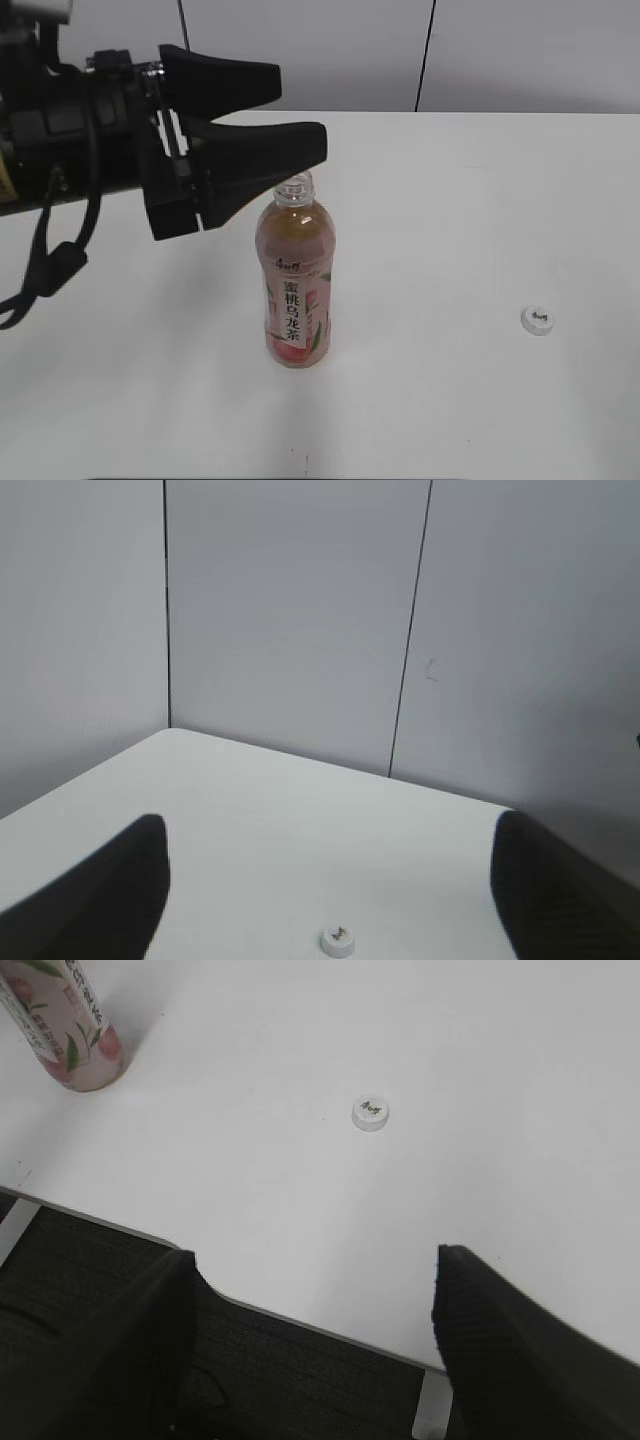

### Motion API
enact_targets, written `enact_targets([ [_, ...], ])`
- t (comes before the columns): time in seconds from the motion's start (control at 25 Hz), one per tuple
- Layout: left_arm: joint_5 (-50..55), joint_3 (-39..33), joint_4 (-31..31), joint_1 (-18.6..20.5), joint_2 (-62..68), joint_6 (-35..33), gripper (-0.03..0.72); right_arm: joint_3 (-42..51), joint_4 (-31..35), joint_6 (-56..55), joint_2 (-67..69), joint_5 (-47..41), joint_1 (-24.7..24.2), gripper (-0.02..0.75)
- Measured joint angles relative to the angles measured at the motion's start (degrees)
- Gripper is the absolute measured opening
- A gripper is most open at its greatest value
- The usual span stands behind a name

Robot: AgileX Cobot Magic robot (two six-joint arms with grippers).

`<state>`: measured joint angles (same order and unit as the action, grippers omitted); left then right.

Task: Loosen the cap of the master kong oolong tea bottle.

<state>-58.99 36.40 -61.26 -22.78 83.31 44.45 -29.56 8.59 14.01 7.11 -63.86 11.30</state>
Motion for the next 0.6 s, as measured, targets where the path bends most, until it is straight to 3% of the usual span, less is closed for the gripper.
enact_targets([
  [0.32,8.78,0.00,-7.17,0.00,-14.67,10.72,0.589,0.00,0.00,0.00,0.00,0.06,0.00,0.555],
  [0.6,10.54,0.00,-11.00,0.00,-20.02,14.69,0.588,0.00,0.00,0.00,0.00,0.09,0.00,0.555],
])
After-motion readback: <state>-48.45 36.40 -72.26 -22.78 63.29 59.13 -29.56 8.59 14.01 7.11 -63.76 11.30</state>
